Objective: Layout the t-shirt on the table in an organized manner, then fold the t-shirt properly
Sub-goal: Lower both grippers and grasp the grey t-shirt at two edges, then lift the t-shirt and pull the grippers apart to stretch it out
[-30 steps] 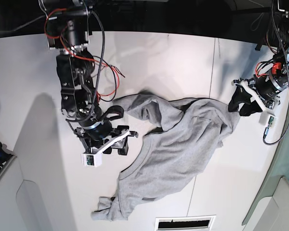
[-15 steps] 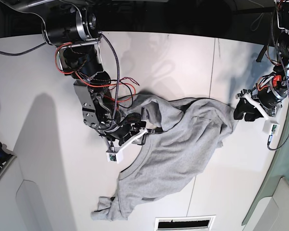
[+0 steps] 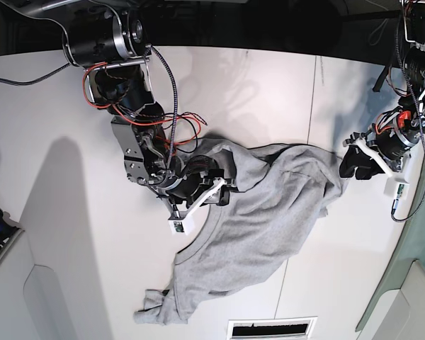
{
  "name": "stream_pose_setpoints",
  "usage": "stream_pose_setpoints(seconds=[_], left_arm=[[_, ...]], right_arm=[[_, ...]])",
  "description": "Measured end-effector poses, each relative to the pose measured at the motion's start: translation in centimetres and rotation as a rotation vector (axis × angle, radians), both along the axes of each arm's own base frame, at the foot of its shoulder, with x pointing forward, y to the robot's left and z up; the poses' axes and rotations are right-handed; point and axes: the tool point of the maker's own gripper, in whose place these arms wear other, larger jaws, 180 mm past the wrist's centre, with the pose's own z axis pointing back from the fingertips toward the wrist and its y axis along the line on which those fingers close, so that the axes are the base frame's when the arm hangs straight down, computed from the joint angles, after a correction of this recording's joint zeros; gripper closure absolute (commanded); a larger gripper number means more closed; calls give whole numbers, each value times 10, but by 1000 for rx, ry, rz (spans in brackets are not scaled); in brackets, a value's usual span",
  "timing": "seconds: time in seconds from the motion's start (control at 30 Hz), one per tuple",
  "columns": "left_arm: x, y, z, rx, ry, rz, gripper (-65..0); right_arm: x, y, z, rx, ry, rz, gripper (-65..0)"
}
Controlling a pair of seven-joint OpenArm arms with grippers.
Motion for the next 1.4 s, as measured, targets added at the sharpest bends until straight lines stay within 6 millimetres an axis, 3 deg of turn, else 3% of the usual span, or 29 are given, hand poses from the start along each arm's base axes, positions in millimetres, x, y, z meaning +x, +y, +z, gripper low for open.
stream_pose_setpoints(seconds=[0.2,0.4,0.47,0.6,0.73,1.1,1.2,1.33,1.4], left_arm=[[-3,-5,-5,-9,24,-4,-327],[-3,-10,-7,-19,27,-5,-327],[-4,-10,-8,-18,31,-6,-327],[-4,-10,-7,-19,30,-6,-327],[-4,-10,-8,-18,31,-6,-327],[-6,-11,-9,-31,42,-5,-327],[-6,-11,-9,-31,44,-6,-327],[-6,-11,-10,-30,46,-7,-327],[-6,-11,-9,-30,46,-7,-327]], right_arm=[[5,-2,3,-29,-14,15,-291],[35,10,37,-68,-100,69,-291],[39,11,39,-107,-108,68,-291],[23,18,21,-143,-67,114,-291],[14,11,-1,-146,-33,81,-291],[11,15,-5,-128,-41,107,-290],[10,15,-6,-126,-49,104,-216],[9,14,-8,-145,-101,112,0],[8,15,-7,-152,-130,126,0]])
